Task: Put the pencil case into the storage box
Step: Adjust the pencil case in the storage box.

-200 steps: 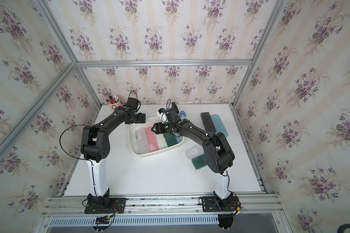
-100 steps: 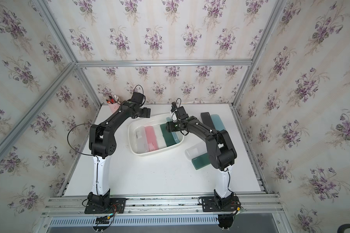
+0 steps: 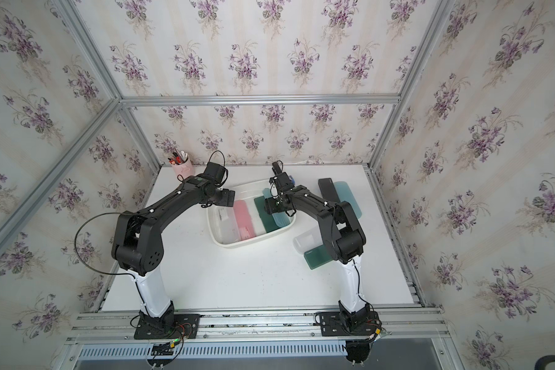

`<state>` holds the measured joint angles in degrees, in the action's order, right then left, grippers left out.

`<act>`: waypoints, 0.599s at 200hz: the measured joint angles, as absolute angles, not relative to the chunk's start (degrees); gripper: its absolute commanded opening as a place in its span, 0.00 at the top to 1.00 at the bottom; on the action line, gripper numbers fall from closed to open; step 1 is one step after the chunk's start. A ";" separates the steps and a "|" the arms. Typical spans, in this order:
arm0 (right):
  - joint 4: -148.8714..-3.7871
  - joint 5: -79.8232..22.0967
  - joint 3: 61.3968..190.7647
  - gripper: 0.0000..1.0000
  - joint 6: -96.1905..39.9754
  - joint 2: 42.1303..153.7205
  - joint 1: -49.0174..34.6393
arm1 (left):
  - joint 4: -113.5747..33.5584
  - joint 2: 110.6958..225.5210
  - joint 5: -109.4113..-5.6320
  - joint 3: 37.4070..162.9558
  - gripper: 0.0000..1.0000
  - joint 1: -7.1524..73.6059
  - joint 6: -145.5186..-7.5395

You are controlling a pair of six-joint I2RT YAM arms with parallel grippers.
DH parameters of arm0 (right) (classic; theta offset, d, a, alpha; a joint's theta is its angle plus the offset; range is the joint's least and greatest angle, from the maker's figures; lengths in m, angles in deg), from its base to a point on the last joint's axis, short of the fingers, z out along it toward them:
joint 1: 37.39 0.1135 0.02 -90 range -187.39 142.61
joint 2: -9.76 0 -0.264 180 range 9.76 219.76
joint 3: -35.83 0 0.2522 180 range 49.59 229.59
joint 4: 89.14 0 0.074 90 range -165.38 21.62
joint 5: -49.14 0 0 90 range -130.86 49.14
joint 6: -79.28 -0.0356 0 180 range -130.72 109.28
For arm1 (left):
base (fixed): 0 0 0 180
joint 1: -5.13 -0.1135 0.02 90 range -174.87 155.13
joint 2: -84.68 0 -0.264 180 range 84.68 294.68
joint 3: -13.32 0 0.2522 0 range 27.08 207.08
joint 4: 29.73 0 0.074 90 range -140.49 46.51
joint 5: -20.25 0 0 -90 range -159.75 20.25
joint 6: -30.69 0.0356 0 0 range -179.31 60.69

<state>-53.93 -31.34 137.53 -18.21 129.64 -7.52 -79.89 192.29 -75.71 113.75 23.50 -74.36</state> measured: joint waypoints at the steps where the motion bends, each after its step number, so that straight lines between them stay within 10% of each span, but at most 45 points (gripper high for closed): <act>1: -53.88 -31.37 137.58 0.26 -18.21 129.68 -7.50 | -79.87 192.18 -75.75 113.62 0.03 23.50 -74.36; 120: -49.79 -37.31 141.01 0.46 -18.30 131.27 -6.98 | -79.67 187.51 -77.89 106.47 0.02 24.66 -75.91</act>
